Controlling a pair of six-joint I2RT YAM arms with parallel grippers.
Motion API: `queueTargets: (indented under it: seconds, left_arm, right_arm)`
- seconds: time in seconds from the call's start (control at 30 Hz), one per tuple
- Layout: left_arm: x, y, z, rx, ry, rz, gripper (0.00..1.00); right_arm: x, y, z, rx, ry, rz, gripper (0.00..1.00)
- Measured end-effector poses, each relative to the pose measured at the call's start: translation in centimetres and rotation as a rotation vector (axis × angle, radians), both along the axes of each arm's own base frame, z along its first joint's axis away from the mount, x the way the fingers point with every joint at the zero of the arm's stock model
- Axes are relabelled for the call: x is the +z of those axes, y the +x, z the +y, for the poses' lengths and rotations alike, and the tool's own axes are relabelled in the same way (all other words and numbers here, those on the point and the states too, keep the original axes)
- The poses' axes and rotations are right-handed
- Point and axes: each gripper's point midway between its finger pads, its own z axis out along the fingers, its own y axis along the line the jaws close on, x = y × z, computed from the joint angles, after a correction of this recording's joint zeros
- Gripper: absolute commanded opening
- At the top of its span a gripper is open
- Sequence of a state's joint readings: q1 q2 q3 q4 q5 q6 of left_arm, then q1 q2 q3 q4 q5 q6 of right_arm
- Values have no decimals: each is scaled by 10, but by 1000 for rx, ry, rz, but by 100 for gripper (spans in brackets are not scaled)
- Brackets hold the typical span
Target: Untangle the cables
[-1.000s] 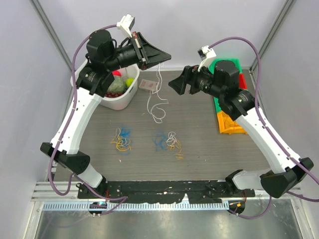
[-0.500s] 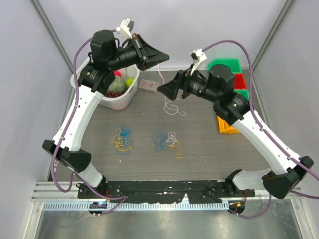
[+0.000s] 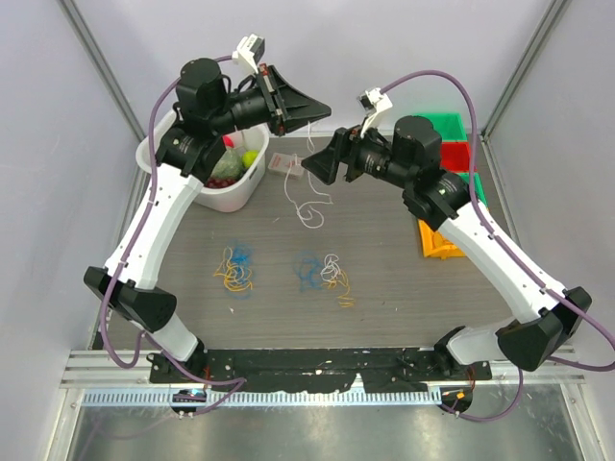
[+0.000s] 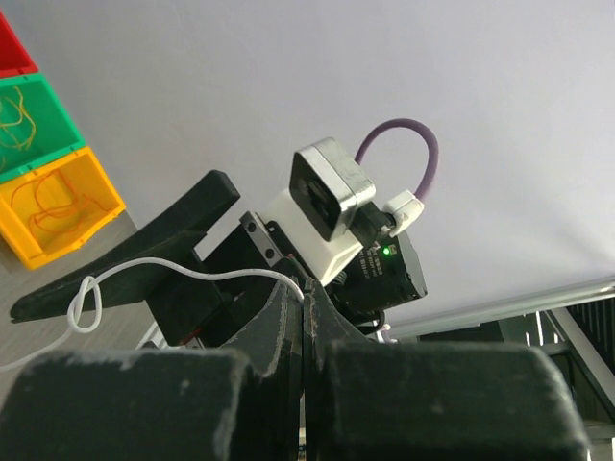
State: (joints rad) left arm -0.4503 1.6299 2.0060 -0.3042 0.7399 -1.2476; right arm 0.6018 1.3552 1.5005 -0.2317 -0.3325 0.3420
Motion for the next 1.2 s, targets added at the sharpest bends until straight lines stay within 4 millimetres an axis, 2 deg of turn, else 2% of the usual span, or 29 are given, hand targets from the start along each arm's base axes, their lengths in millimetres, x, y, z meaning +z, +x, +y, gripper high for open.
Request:
queueTargets:
  seconds: [0.17, 0.43, 0.7, 0.87, 0.93, 1.07, 1.1, 1.13, 1.17, 1.2]
  left_arm:
    - [0, -3, -1, -27, -8, -1, 0]
    - [-4, -8, -1, -43, -15, 8, 0]
    - [1, -8, -1, -46, -32, -2, 0]
    - [1, -8, -2, -48, -37, 5, 0]
    - [0, -8, -2, -48, -37, 5, 0]
    - [0, -8, -2, -49, -36, 7, 0]
    - [0, -8, -2, -49, -36, 7, 0]
    - [0, -8, -2, -50, -37, 7, 0]
    - [0, -8, -2, -50, -36, 7, 0]
    - [-1, -8, -2, -49, -36, 6, 0]
  right_arm:
    - [-9, 7, 4, 0, -14, 8, 75]
    - [2, 15, 10, -9, 48, -26, 69]
    - [-4, 20, 13, -20, 99, -18, 61]
    - [1, 22, 16, -20, 145, -27, 57]
    - [5, 23, 17, -18, 160, -35, 51]
    - [8, 24, 18, -21, 177, -40, 21]
    - [8, 25, 18, -25, 176, -40, 22]
    - [7, 26, 17, -30, 175, -36, 28]
    - [6, 27, 17, -36, 172, -31, 44]
    - [4, 27, 16, -39, 165, -25, 50]
